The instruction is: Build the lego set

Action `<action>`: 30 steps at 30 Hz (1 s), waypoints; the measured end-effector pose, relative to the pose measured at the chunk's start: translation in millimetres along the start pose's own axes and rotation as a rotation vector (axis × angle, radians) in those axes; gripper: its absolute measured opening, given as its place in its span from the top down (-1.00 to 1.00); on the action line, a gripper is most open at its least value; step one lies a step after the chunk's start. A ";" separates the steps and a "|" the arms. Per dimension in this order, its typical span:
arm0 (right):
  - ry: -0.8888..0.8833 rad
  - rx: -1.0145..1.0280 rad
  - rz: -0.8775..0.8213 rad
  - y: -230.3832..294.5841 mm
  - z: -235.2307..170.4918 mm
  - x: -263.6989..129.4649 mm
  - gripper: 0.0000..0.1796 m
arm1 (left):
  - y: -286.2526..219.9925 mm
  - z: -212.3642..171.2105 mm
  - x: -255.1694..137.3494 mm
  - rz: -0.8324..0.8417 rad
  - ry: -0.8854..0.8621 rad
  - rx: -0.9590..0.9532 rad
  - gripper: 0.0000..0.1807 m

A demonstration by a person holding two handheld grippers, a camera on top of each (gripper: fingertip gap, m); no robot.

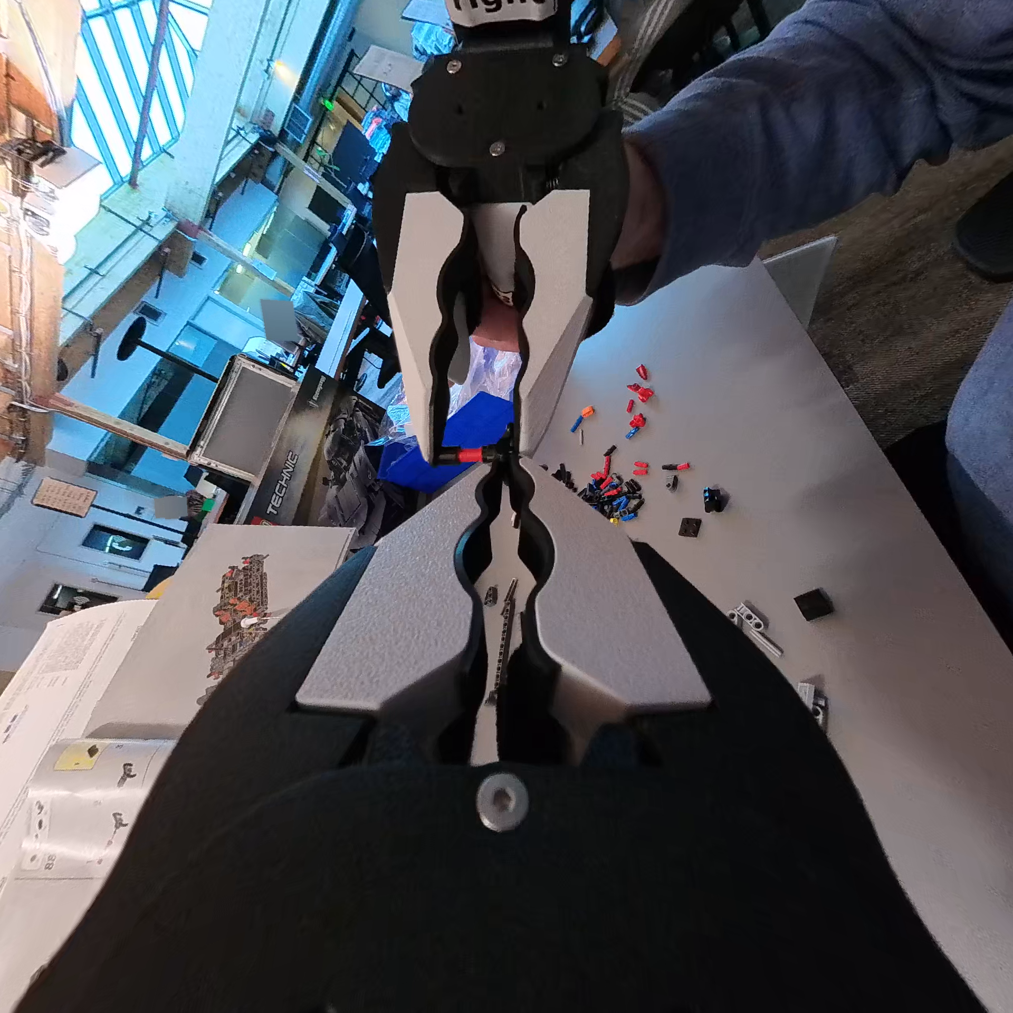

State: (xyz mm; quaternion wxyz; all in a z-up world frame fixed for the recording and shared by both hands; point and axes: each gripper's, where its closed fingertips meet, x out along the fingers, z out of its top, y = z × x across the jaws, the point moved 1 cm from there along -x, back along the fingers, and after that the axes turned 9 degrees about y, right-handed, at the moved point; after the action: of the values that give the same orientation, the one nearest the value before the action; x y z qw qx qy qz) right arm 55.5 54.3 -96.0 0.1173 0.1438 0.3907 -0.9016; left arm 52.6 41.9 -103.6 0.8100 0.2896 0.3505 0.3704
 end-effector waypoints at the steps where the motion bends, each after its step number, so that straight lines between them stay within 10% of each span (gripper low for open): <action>1: 0.003 -0.001 0.003 0.3 0.0 0.0 0.72 | -0.4 0.1 -0.2 -0.001 -0.003 -0.001 1.00; 19: 0.001 0.140 0.005 -5.5 -7.6 3.1 0.73 | 7.1 1.4 1.1 0.058 -0.047 -0.029 1.00; 23: -0.015 0.119 0.006 -3.6 -3.5 1.9 0.98 | 10.6 3.7 -1.1 0.066 -0.060 -0.038 1.00; 30: -0.007 0.254 0.023 -9.2 -19.8 3.6 0.63 | 12.1 -0.7 -1.7 0.054 -0.085 -0.112 1.00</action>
State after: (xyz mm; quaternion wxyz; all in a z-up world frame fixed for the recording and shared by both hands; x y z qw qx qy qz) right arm 52.4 74.7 -104.0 0.1100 0.1588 0.2713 -0.9429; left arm 46.4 47.4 -94.6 0.8288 0.2686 0.2867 0.3985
